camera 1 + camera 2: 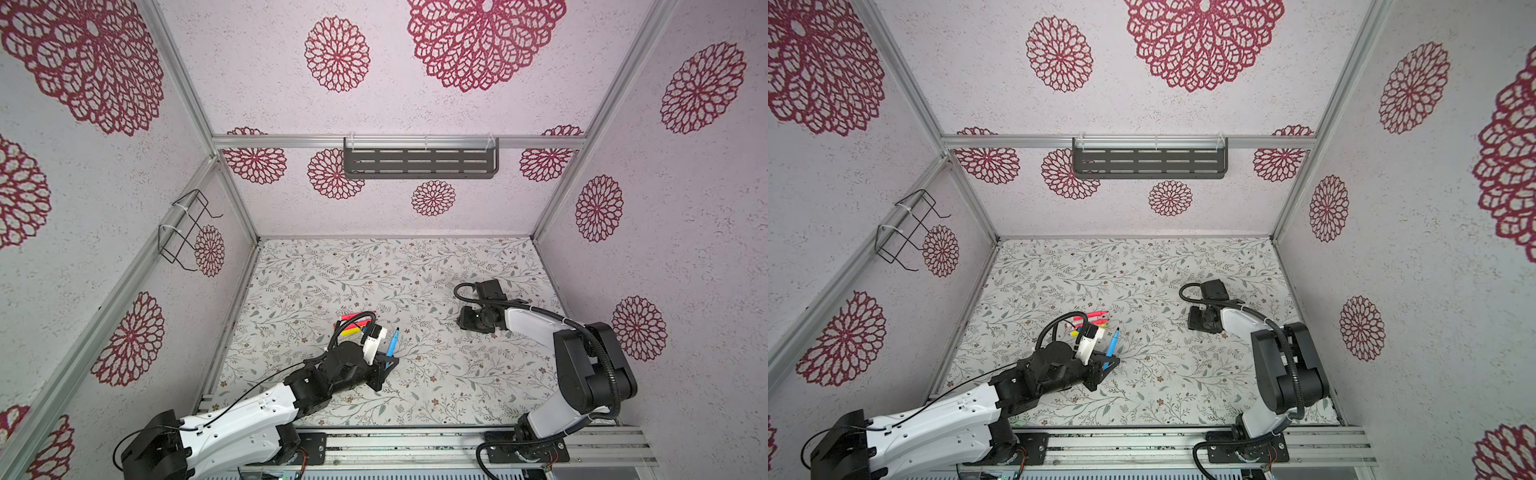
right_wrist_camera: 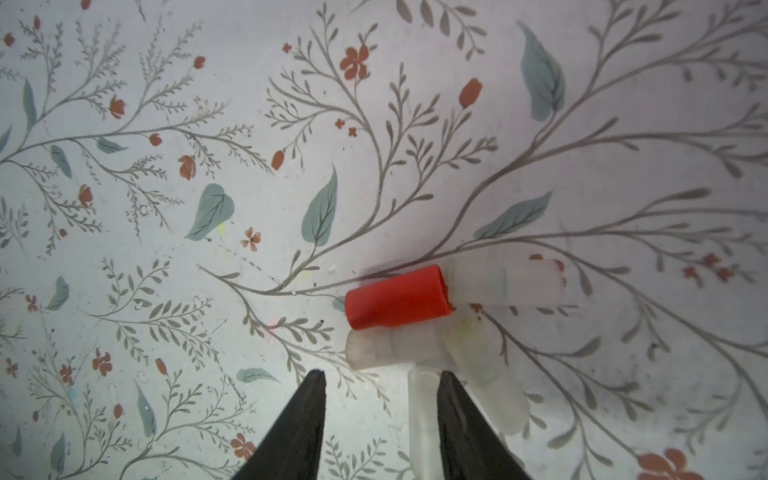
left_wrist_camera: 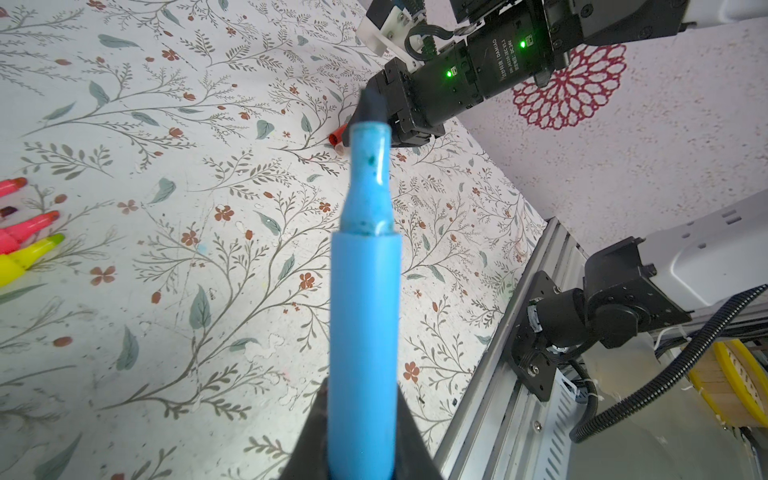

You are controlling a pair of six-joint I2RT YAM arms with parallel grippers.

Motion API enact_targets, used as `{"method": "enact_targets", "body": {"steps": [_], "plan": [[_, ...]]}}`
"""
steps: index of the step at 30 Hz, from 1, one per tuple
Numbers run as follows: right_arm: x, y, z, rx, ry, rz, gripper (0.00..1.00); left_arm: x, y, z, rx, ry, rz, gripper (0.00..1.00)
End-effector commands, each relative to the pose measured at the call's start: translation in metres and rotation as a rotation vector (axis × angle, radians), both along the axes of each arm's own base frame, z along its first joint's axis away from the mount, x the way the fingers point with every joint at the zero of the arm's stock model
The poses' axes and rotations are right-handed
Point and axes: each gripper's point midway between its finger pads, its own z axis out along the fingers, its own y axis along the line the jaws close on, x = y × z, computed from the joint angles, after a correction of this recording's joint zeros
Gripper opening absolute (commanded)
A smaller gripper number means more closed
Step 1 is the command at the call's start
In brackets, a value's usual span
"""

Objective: Insert the pens into the pen caps
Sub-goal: 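Lower the right gripper and close it on a clear cap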

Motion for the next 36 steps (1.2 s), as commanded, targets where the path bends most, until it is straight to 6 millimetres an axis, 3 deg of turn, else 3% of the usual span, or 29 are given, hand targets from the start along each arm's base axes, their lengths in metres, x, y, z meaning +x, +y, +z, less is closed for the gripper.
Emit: {"method": "enact_targets", "body": {"steps": [1,6,16,36], "plan": [[-0.002,0.007,-0.001,0.042,-0.009,0.024,0.46,0.001,0.002,0.001,-0.007,-0.013,0.013,0.00],[-0.010,0.011,0.003,0.064,-0.022,0.021,0.45,0.002,0.002,0.003,-0.005,-0.022,0.013,0.00],[-0.011,-0.003,0.033,-0.023,-0.087,0.016,0.44,0.003,-0.001,0.004,-0.003,-0.018,0.011,0.00],[-0.021,-0.007,0.004,-0.174,0.027,0.154,0.39,0.001,-0.003,0.009,-0.020,-0.011,0.000,0.00]]}}
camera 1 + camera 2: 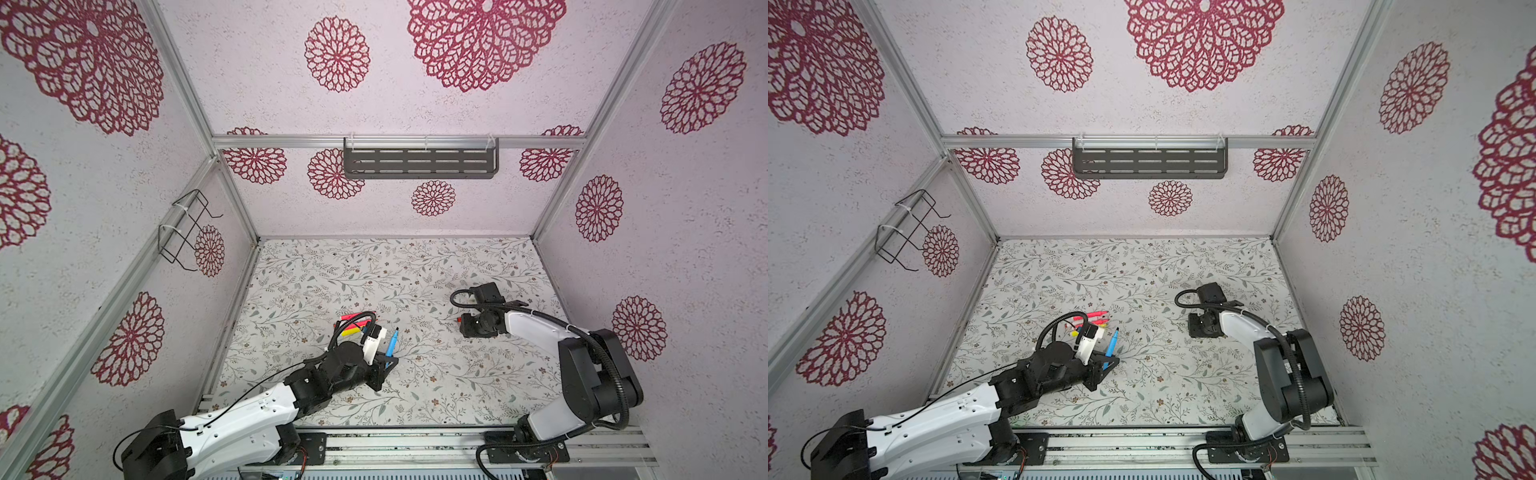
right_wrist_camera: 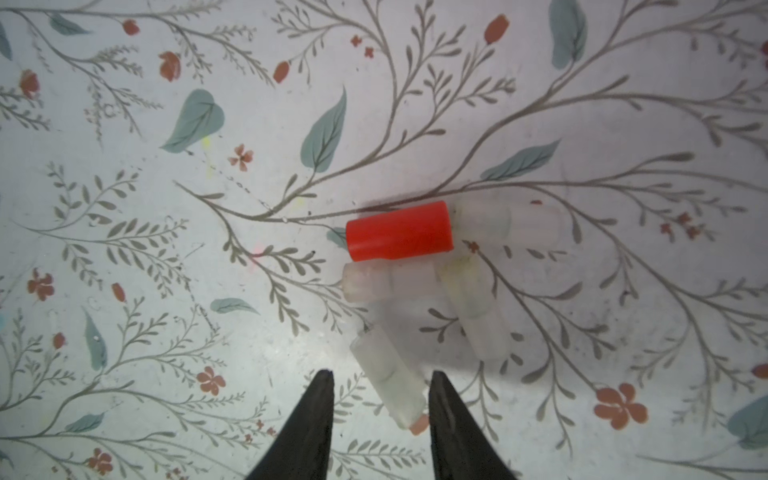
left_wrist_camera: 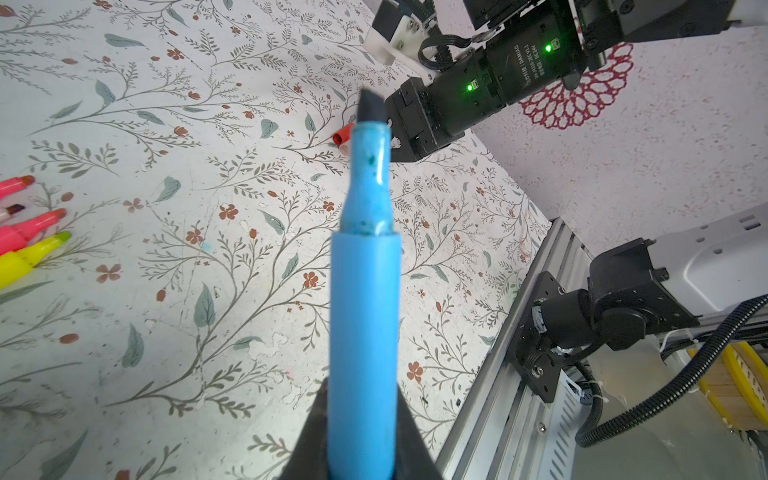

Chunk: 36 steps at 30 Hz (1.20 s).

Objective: Insert the pens into the pen caps
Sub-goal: 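Lower the right gripper and close it on a clear cap, then lift the clear cap with the right gripper and carry it above the blue marker tip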

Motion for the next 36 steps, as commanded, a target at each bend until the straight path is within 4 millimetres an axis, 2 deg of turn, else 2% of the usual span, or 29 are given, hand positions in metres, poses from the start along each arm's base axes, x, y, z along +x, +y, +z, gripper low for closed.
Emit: {"method": "enact_targets", "body": {"steps": [1,15,21,25,28,31,36], "plan": [[0.006,0.001,0.005,-0.031,-0.009,0.038,0.39,0.000,-0.003,0.010,-0.026,-0.012,-0.004,0.00],[0.005,0.003,-0.017,-0.157,0.037,0.075,0.31,-0.001,0.005,0.008,-0.028,-0.014,0.016,0.00],[-0.002,0.004,-0.021,-0.191,0.053,0.080,0.22,-0.002,0.009,0.008,-0.031,-0.017,0.025,0.00],[-0.006,0.013,-0.014,-0.186,0.038,0.089,0.15,-0.002,0.010,0.008,-0.032,-0.018,0.029,0.00],[-0.007,0.027,-0.002,-0.141,0.012,0.100,0.10,-0.002,0.010,0.010,-0.035,-0.021,0.029,0.00],[-0.006,0.051,0.024,-0.028,-0.053,0.125,0.08,-0.001,0.009,0.013,-0.044,-0.026,0.032,0.00],[-0.015,0.096,0.097,0.265,-0.240,0.200,0.04,0.001,0.009,0.022,-0.071,-0.049,0.043,0.00]]}}
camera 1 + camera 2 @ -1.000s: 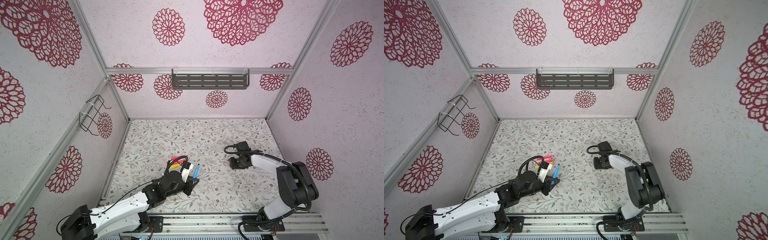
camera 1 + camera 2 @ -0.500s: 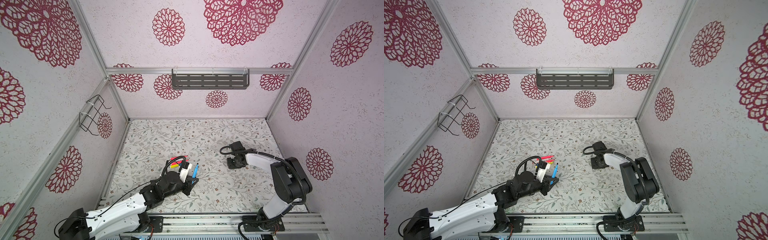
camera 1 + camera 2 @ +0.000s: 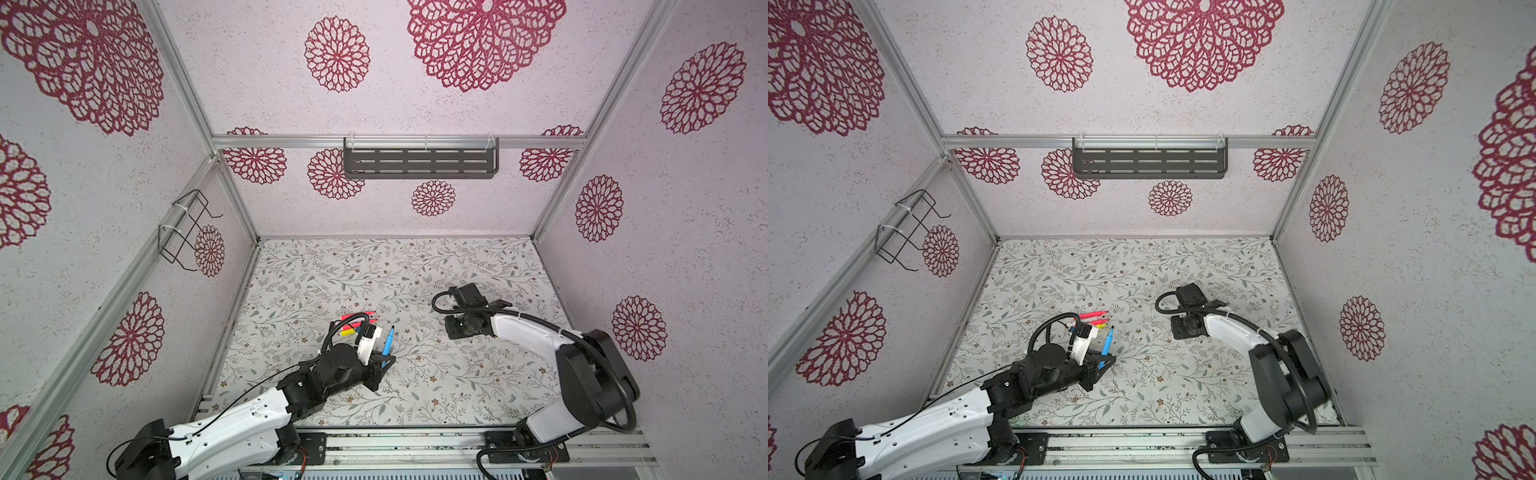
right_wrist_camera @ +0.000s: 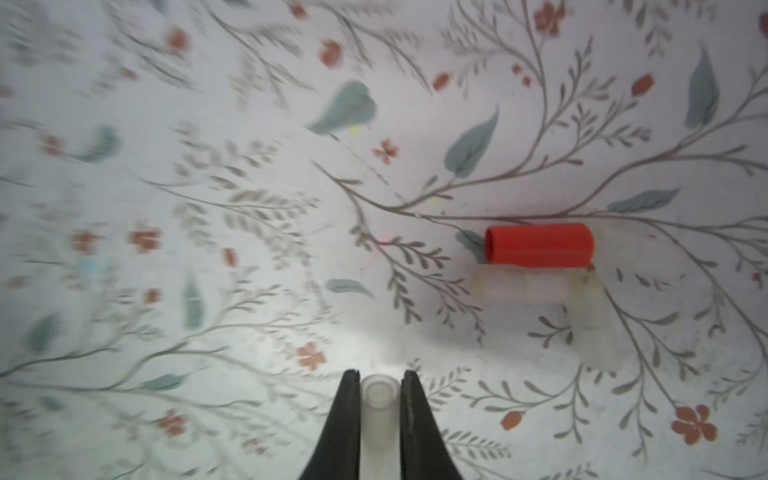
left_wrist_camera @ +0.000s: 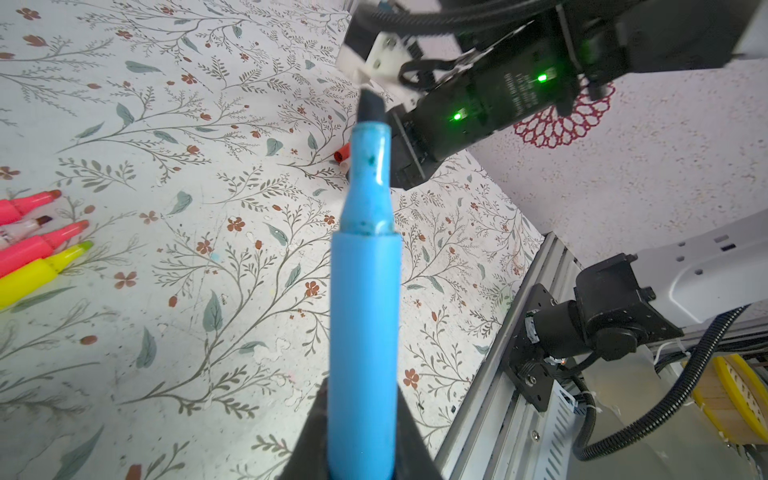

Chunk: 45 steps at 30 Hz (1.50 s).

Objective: Insert the pens into the pen caps
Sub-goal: 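Lift the clear cap with the right gripper and carry it above the blue marker tip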

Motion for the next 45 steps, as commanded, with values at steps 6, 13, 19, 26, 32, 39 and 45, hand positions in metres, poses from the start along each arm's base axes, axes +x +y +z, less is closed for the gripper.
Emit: {"method": "enact_targets", "body": {"steps": [6,13,19,26,32,39,45], "plan": [[-0.015,0.053,0.125,0.520,-0.255,0.100,0.04,0.002,0.001,0.021,-0.109,-0.028,0.032,0.00],[-0.027,0.070,0.177,0.842,-0.349,0.123,0.01,0.000,-0.002,0.016,-0.196,-0.011,0.042,0.00],[-0.031,0.087,0.189,1.080,-0.318,0.115,0.00,-0.001,-0.028,0.007,-0.204,-0.015,-0.009,0.00],[-0.032,0.082,0.199,1.075,-0.369,0.083,0.00,-0.002,-0.060,0.002,-0.206,0.012,-0.080,0.00],[-0.036,0.087,0.195,1.087,-0.362,0.092,0.00,-0.001,-0.064,0.008,-0.223,-0.001,-0.073,0.00],[-0.042,0.099,0.193,1.113,-0.354,0.115,0.00,0.000,-0.068,0.011,-0.227,0.003,-0.075,0.00],[-0.048,0.105,0.191,1.113,-0.348,0.129,0.00,0.002,-0.067,0.013,-0.229,-0.003,-0.064,0.00]]}}
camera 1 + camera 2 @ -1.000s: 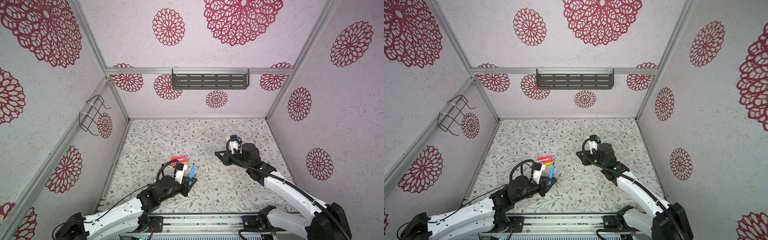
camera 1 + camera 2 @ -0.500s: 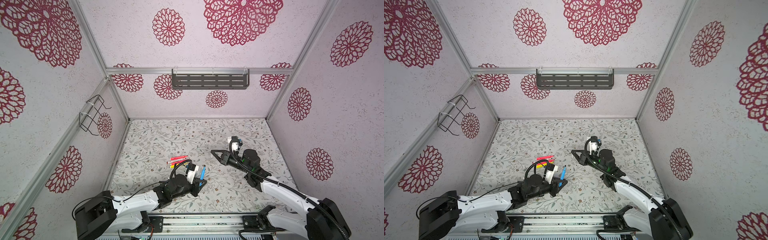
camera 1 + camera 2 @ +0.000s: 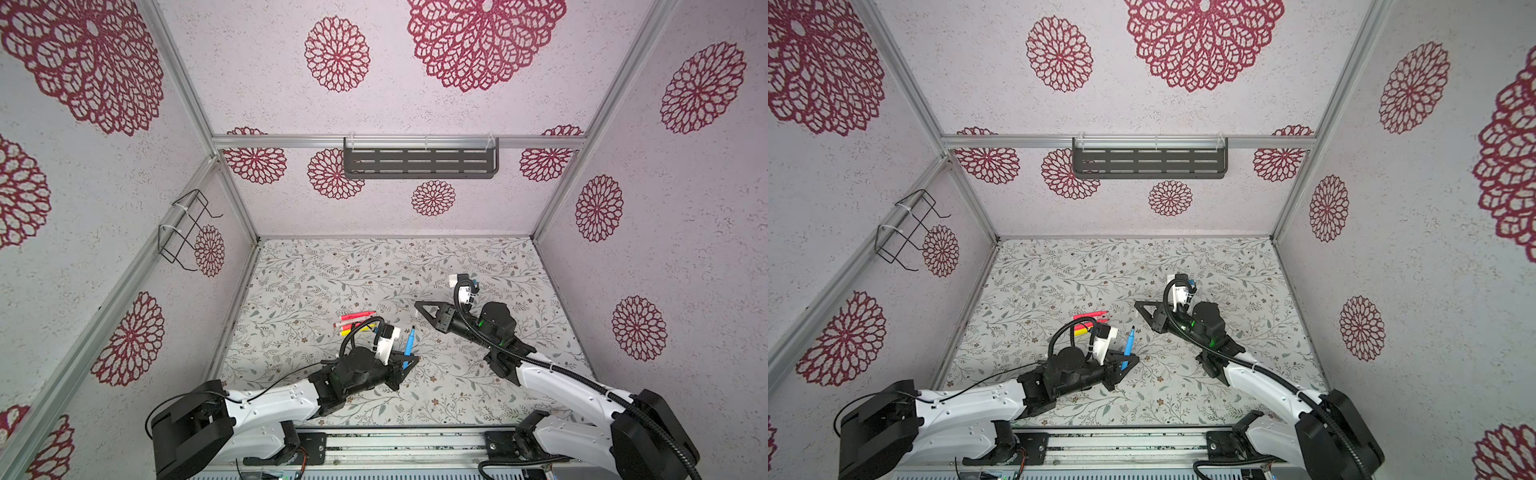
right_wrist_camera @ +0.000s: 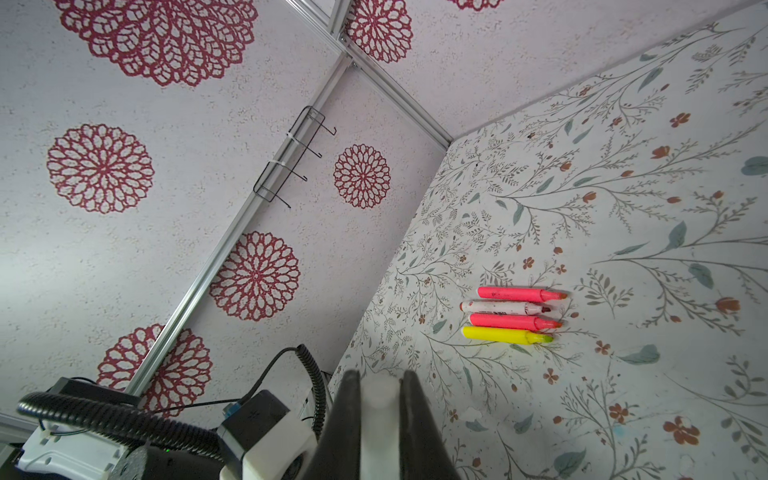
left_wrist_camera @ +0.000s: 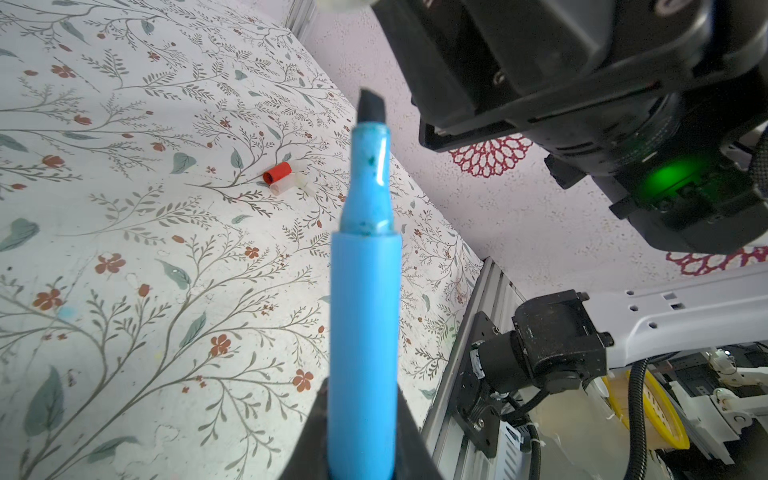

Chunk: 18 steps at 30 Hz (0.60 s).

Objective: Insert the pens into the pen caps
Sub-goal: 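Lift the clear cap with the right gripper and carry it above the blue marker tip, then lower the clear cap onto the blue marker tip with the right gripper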

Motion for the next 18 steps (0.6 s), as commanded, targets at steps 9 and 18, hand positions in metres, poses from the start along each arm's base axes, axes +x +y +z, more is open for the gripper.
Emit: {"method": "enact_targets", "body": {"steps": [9,18], "plan": [[-0.010,-0.001,0.008,0.018,-0.039,-0.010,0.00,0.005,-0.003,0.021,-0.046,-0.037,0.028,0.00],[-0.017,0.004,0.007,0.021,-0.040,0.011,0.00,0.008,-0.002,0.024,-0.042,-0.052,0.039,0.00]]}}
